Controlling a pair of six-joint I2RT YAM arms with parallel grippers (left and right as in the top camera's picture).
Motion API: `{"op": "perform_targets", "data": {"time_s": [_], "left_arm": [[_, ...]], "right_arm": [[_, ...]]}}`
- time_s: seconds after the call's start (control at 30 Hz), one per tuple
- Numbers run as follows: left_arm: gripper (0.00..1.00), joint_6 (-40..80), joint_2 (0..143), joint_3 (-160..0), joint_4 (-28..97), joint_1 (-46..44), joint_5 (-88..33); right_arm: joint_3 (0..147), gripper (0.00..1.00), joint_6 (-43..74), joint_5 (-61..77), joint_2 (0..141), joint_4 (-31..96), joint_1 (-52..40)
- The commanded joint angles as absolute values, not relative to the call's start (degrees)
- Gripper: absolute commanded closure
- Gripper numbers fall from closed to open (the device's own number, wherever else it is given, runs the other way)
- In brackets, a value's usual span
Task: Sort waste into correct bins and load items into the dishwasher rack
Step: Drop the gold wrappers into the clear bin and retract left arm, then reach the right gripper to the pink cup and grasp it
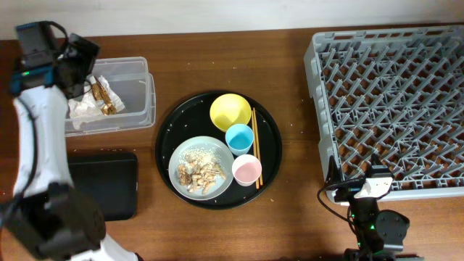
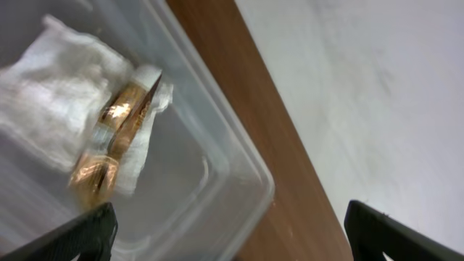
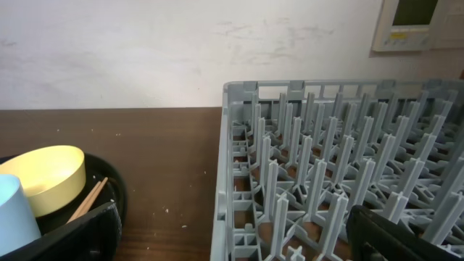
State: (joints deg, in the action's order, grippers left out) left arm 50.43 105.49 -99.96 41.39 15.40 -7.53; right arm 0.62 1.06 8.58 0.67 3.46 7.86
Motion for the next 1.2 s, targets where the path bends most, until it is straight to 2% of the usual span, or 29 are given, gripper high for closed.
{"op": "perform_targets", "data": {"time_s": [0.0,0.07,0.2,0.47,0.53,0.77,0.8,0.83,0.87,0.93,1.0,1.07,1.17], "left_arm": [[0.01,50.5,91.4,-100.2,49.3,19.3,-7.5],[0.01,50.5,86.6,-100.2,61.8,23.2,-6.5],[0.01,50.5,86.7,-100.2,78.7,24.2,5.3],[0.01,50.5,86.7,-100.2,78.8,24.2,6.5],[0.01,50.5,86.7,-100.2,76.0,24.2,16.4],[0.0,50.5,86.7,-100.2,76.8,24.2,19.3],[0.01,50.5,86.7,-100.2,76.8,24.2,19.3],[0.01,50.5,86.7,-100.2,76.8,24.2,19.3],[0.01,50.5,86.7,-100.2,76.8,24.2,19.3],[0.01,50.5,86.7,-100.2,76.8,24.2,19.3],[0.0,50.5,86.7,-100.2,76.8,24.2,19.3],[0.01,50.5,86.7,-100.2,76.8,24.2,19.3],[0.01,50.5,86.7,-100.2,76.8,24.2,19.3]], "right_arm": [[0.3,0.02,0.8,8.3,0.2,3.8,8.2],[0.3,0.02,0.8,8.3,0.2,3.8,8.2],[0.3,0.02,0.8,8.3,0.2,3.8,8.2],[0.3,0.02,0.8,8.3,0.2,3.8,8.2],[0.3,0.02,0.8,8.3,0.2,3.8,8.2],[0.3,0.02,0.8,7.9,0.2,3.7,8.3],[0.3,0.02,0.9,8.6,0.2,3.1,8.3],[0.3,0.02,0.9,15.1,0.2,0.8,8.3],[0.3,0.02,6.2,33.7,0.2,-9.3,8.3],[0.3,0.02,19.5,60.4,0.2,-23.7,8.3],[0.3,0.02,24.7,58.8,0.2,-32.3,8.3],[0.4,0.02,39.5,48.5,0.2,-41.9,8.3],[5.5,0.02,39.6,49.5,2.0,-38.8,8.3]]}}
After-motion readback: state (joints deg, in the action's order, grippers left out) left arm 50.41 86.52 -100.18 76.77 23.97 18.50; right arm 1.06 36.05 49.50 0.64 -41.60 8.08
